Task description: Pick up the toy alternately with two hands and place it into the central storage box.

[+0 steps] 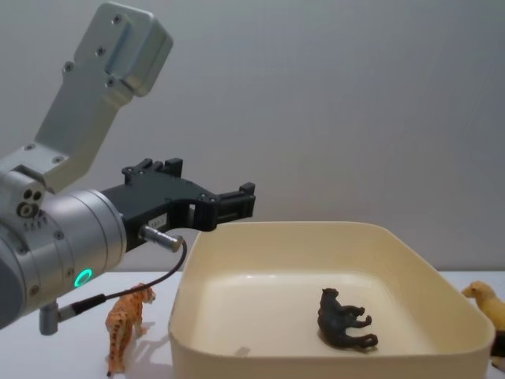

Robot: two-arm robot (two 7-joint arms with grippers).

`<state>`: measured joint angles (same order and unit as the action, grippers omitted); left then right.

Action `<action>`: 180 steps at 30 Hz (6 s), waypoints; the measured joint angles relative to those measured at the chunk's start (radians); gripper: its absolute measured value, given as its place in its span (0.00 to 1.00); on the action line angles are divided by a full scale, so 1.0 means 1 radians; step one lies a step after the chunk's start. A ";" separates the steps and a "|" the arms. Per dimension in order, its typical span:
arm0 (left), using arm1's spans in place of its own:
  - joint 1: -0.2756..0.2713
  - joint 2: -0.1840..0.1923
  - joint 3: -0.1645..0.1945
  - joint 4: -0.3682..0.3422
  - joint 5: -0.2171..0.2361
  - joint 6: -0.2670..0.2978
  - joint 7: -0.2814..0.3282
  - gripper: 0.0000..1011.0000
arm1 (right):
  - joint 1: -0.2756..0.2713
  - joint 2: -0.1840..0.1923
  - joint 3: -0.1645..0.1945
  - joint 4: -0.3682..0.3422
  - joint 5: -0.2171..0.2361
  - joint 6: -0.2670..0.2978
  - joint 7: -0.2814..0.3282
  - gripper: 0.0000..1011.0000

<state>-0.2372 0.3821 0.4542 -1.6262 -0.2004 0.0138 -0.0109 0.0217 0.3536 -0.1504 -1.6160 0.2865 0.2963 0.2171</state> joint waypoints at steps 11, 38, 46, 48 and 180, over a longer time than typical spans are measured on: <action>0.000 0.000 0.000 0.000 0.000 0.000 0.000 0.99 | 0.033 -0.022 -0.019 0.041 -0.042 0.006 0.000 0.76; 0.000 0.000 0.000 0.000 0.000 0.000 0.000 0.99 | 0.025 -0.015 -0.006 0.028 -0.036 -0.100 -0.026 0.36; 0.000 0.000 0.000 0.000 0.000 0.000 0.000 0.99 | 0.042 -0.008 0.003 0.006 -0.030 -0.154 0.009 0.36; 0.000 0.000 0.000 0.000 0.000 0.000 0.000 0.99 | 0.052 -0.008 0.004 0.003 -0.028 -0.165 0.030 0.36; 0.036 0.052 -0.094 0.056 -0.286 0.402 0.024 0.91 | 0.120 0.064 0.046 -0.020 0.033 -0.162 0.184 0.99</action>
<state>-0.2016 0.4343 0.3598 -1.5699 -0.4862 0.4162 0.0129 0.1419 0.4176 -0.1041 -1.6359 0.3199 0.1339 0.4013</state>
